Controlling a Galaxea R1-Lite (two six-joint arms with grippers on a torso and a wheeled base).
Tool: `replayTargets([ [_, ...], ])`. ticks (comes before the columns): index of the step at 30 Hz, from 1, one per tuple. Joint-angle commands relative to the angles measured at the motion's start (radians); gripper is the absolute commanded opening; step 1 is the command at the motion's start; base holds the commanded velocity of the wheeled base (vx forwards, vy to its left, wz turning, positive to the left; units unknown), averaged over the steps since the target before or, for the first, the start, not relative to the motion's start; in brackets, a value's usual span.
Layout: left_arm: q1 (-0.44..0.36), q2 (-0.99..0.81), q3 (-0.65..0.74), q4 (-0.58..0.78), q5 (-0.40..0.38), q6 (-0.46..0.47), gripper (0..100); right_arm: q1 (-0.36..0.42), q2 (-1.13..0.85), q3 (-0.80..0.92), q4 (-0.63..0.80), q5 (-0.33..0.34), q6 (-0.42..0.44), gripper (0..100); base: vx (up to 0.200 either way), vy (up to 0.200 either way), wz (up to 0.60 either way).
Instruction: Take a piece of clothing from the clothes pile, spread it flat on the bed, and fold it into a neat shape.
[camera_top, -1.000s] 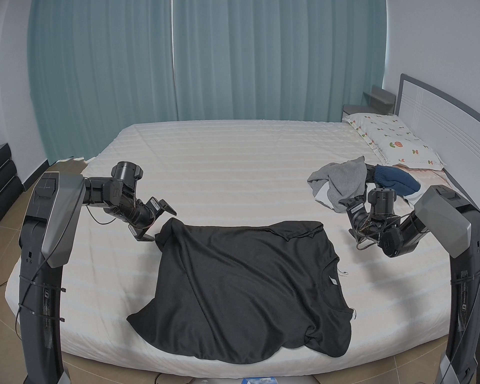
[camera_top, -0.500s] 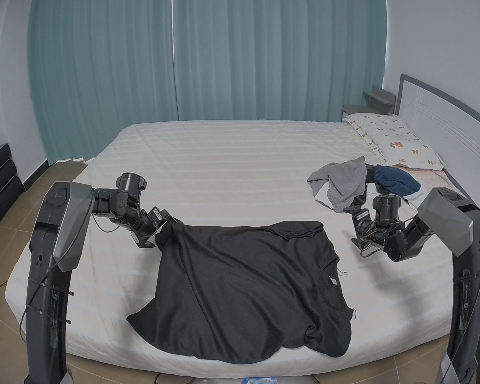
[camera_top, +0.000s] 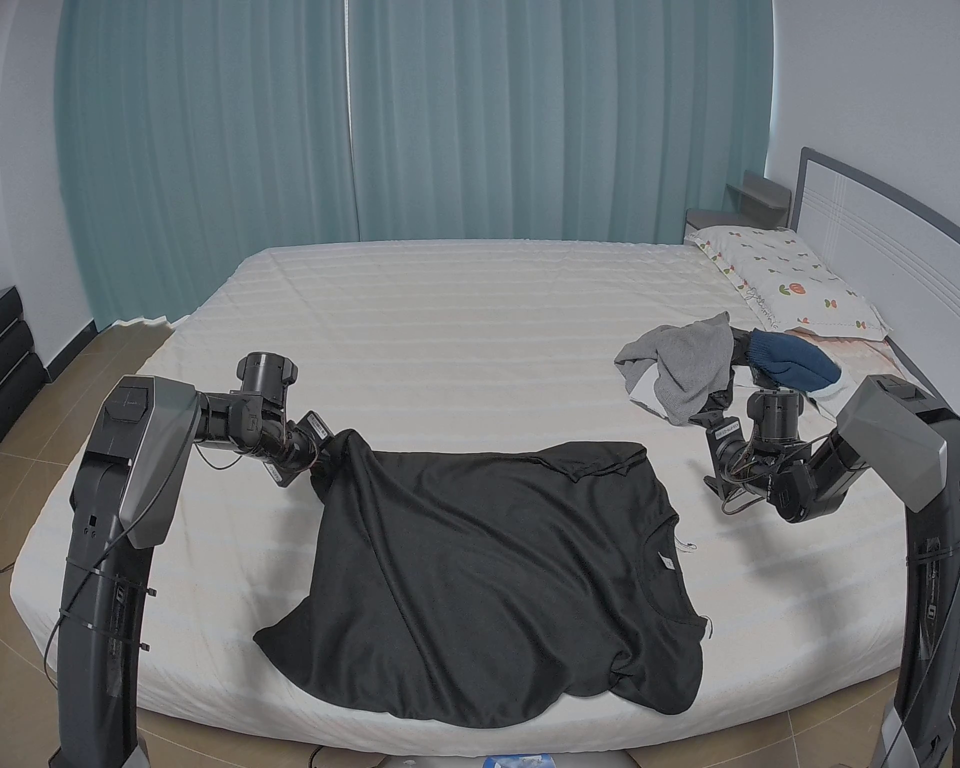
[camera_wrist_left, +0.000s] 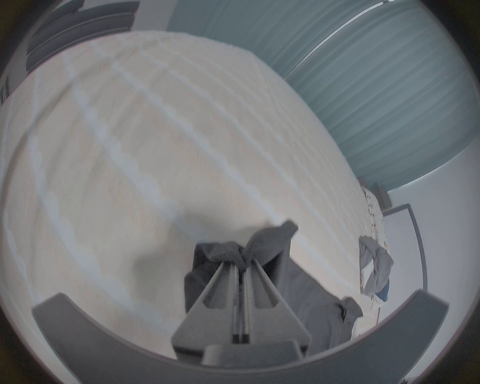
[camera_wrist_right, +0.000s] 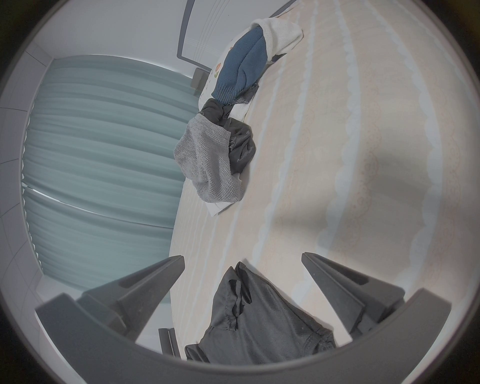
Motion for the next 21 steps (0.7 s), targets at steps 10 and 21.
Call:
replayTargets([
  [10,0.043,-0.057,0.0,-0.256,0.117,0.006,0,0.045,-0.027,-0.046,0.016,0.052,-0.055,100,0.0,0.0,0.0],
  [21,0.047,-0.025,0.014,-0.252,0.124,0.0,100,0.13,0.007,-0.232,0.212,0.123,-0.134,100,0.0,0.0,0.0],
])
